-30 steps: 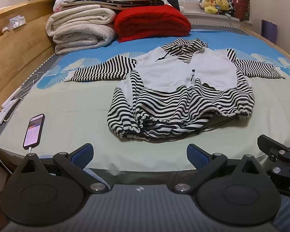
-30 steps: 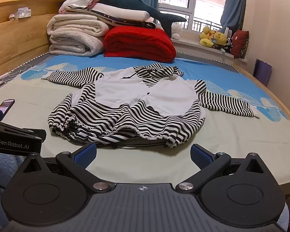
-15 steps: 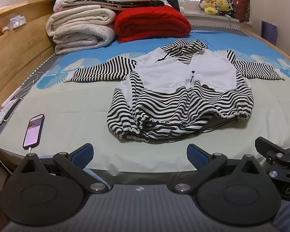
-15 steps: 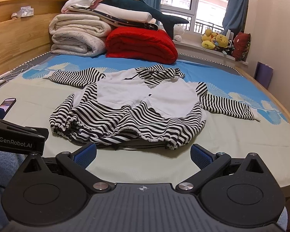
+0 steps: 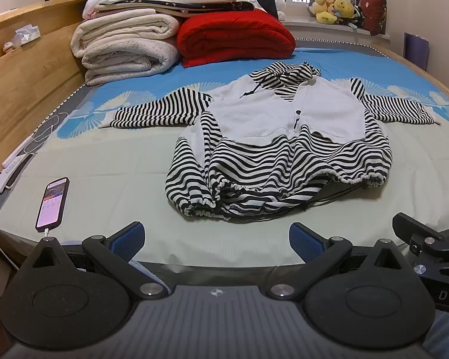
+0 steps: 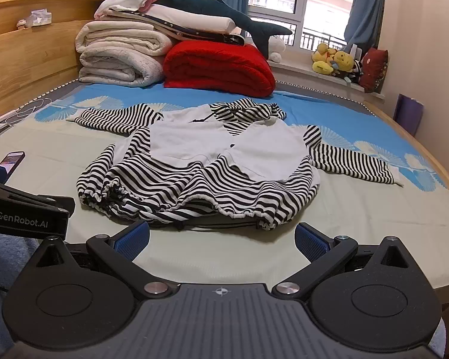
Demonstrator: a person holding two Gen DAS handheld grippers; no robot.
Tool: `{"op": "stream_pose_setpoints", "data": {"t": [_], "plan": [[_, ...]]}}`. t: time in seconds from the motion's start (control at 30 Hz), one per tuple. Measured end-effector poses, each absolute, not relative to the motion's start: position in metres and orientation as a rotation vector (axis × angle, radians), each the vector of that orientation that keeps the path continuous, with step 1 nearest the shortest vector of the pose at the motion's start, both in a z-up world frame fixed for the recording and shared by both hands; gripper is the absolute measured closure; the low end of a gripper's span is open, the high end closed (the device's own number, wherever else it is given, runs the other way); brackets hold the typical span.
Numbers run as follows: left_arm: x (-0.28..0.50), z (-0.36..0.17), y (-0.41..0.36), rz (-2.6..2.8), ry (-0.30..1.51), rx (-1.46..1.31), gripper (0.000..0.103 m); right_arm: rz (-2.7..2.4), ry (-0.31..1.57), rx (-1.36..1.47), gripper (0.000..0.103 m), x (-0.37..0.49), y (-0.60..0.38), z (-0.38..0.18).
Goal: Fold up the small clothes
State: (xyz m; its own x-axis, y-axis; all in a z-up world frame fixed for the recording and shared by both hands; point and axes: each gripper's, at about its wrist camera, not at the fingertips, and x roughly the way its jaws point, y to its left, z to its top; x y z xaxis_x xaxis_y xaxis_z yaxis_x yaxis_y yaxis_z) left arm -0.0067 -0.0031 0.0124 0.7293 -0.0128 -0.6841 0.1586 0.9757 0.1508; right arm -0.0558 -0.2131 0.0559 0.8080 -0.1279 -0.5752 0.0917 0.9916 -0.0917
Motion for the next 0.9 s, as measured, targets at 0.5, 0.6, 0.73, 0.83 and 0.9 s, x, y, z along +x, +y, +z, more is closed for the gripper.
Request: {"op": "stream_pose_setpoints", "data": {"t": [0.5, 0.6, 0.73, 0.83, 0.9], "plan": [[-0.008, 0.0141, -0.0044, -0.096, 0.75, 0.203, 0.0, -0.118, 0.622, -0.062, 0.001, -0.0542, -0.2132, 0.0549], [-0.0078, 0.0139, -0.0044, -0.097, 0.75, 0.202, 0.0, -0.117, 0.622, -0.06, 0.001, -0.0538, -0.2132, 0.0548], [-0.0081, 0.0134, -0.0045, -0.095, 0.75, 0.203, 0.0, -0.116, 0.621, -0.062, 0.001, -0.0539, -0.2125, 0.0548], [-0.0084, 0.0128, -0.0043, -0.098, 0.751, 0.202, 0.0, -0.115, 0.622, -0.059, 0.001, -0.0536, -0.2123, 0.0549], [-0.0084, 0.013, -0.0044, -0.097, 0.75, 0.204, 0.0, -0.114, 0.623, -0.058, 0.001, -0.0535, -0.2122, 0.0548]]}}
